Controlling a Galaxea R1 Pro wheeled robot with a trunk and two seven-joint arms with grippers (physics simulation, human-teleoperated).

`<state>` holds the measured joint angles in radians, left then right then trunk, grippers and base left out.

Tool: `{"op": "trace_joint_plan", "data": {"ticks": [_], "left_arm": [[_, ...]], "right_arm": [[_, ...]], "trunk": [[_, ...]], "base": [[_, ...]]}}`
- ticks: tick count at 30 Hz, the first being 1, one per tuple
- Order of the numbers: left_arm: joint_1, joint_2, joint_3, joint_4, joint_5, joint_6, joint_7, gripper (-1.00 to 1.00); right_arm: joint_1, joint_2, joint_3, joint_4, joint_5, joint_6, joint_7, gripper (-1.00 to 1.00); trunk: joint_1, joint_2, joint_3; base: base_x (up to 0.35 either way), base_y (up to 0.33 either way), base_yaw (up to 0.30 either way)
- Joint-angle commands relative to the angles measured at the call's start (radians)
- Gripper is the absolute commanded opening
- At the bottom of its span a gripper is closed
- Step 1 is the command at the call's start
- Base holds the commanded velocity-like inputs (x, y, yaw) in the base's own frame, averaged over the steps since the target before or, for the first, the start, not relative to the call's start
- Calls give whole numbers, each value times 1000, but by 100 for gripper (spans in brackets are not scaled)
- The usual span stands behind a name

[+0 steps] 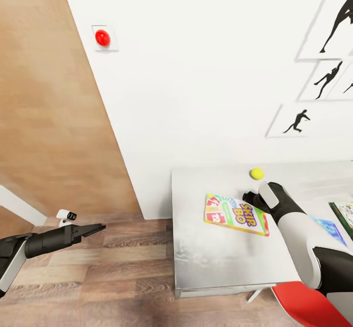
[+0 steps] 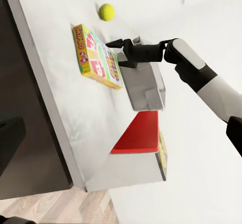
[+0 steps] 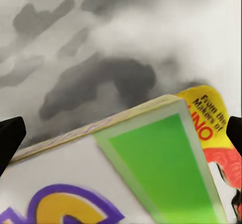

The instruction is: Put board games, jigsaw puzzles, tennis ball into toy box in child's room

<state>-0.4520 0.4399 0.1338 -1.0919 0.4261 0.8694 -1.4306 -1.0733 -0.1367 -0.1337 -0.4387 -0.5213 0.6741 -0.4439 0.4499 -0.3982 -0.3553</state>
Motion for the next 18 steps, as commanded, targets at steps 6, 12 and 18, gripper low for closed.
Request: {"op": "trace_joint_plan", "data": {"ticks": [6,12,18], "left_arm": [[-1,2,0,0,2,10,-2,100],[-1,2,0,0,2,11,-2,100],[-1,2,0,0,2,11,-2,100]], "right_arm": [[0,0,-1,-2,-11,2,-9,100],[0,0,-1,-1,-11,2,-9,100],[1,0,0,-2,-10,2,-8,100]], "trunk": [[0,-2,-2],[0,-2,-2],[0,-2,-2]], "base": [[-219,0,0],[-246,6,0],[-142,117,0]]}}
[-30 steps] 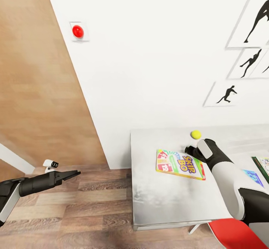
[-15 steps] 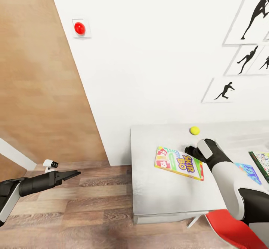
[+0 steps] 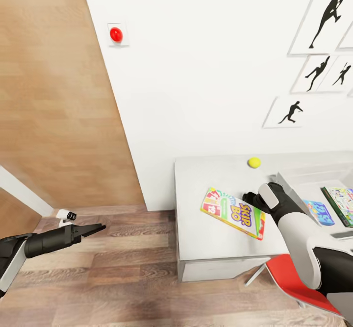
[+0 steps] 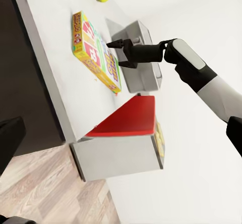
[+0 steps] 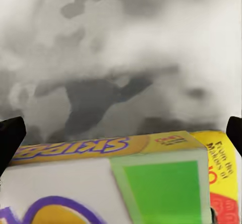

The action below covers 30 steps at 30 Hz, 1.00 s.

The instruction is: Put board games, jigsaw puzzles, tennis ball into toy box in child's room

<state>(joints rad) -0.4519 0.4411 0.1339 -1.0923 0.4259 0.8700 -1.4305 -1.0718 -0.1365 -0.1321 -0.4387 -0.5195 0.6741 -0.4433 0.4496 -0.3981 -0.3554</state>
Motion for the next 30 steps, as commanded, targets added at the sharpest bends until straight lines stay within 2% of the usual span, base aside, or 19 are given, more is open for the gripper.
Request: {"op": "trace_joint_plan", "data": {"ticks": [1,9,30], "left_arm": [[-1,0,0,0,2,11,-2,100],[-1,0,0,0,2,11,-2,100],[-1,-1,0,0,2,11,-2,100]], "right_arm": [[-1,0,-1,-2,-12,2,-9,100],[0,1,-1,-2,-10,1,-9,100],[4,1,-1,-2,-10,1,-9,100]], "trunk": [[0,-2,-2],[0,-2,-2],[0,-2,-2]], "base": [[-102,197,0],[-63,216,0],[-92,143,0]]}}
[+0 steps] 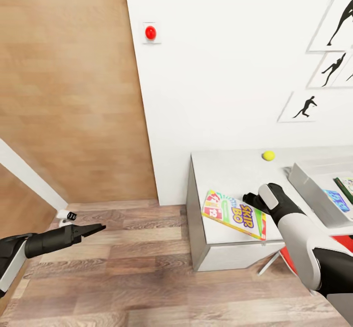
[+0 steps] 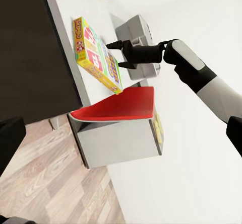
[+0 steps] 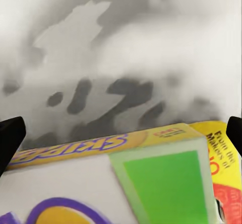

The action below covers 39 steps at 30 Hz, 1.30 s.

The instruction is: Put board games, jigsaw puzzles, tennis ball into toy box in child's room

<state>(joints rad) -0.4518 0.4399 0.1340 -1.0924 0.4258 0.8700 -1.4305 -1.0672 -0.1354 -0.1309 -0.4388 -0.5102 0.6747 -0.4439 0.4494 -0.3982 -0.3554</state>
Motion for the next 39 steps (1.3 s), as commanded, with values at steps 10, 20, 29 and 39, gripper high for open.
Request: {"op": "trace_joint_plan", "data": {"ticks": [10,20,29,39], "left_arm": [[-1,0,-1,0,2,10,-2,100],[-1,0,-1,0,2,10,-2,100],[-1,0,-1,0,2,10,-2,100],[-1,0,-1,0,2,10,-2,100]], "right_arm": [[0,0,-3,-1,-19,0,-9,100],[0,0,-3,-1,-18,0,-9,100],[1,0,-3,-1,-18,0,-9,100],[1,0,-1,-1,-19,-4,-9,100]], "trunk": [[1,-2,-2],[1,-2,-2],[1,-2,-2],[1,-2,-2]], "base": [[-4,143,0],[-31,49,0],[-114,0,0],[-103,53,0]]}}
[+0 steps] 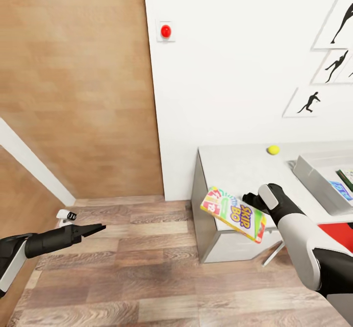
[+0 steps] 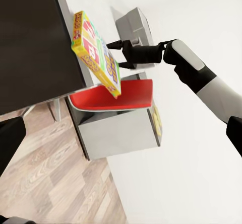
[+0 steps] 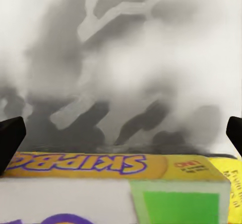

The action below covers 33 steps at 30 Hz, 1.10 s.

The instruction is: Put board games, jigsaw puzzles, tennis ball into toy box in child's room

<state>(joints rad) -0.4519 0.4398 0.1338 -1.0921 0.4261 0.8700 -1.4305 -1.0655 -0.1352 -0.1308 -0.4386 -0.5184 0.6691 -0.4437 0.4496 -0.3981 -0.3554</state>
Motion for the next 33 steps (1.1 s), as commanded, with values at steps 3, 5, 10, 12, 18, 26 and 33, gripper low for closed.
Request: {"op": "trace_joint_plan", "data": {"ticks": [3,5,10,12,18,26,33], "left_arm": [[-1,0,0,0,2,11,-2,100],[-1,0,0,0,2,11,-2,100],[-1,0,0,0,2,11,-2,100],[-1,0,0,0,2,11,-2,100],[-1,0,0,0,2,11,-2,100],[-1,0,0,0,2,11,-2,100],[-1,0,0,0,2,10,-2,100]], "right_arm": [[-1,0,-1,-2,-8,-23,-8,100],[-1,0,-1,-2,-7,-31,-8,100],[3,0,-1,-2,-5,-38,-7,100],[3,1,-1,-2,-4,-38,-7,100],[4,0,-1,-2,-3,-39,-7,100],[4,0,-2,-2,-6,-39,-7,100],[4,0,-3,-12,-6,-39,-7,100]], "trunk": [[0,-2,-2],[0,-2,-2],[0,-2,-2],[0,-2,-2],[0,-2,-2],[0,-2,5],[0,-2,14]], "base": [[-41,37,0],[-13,24,0],[-4,97,0],[-1,49,0],[0,13,0],[0,1,-107],[0,0,-178]]}}
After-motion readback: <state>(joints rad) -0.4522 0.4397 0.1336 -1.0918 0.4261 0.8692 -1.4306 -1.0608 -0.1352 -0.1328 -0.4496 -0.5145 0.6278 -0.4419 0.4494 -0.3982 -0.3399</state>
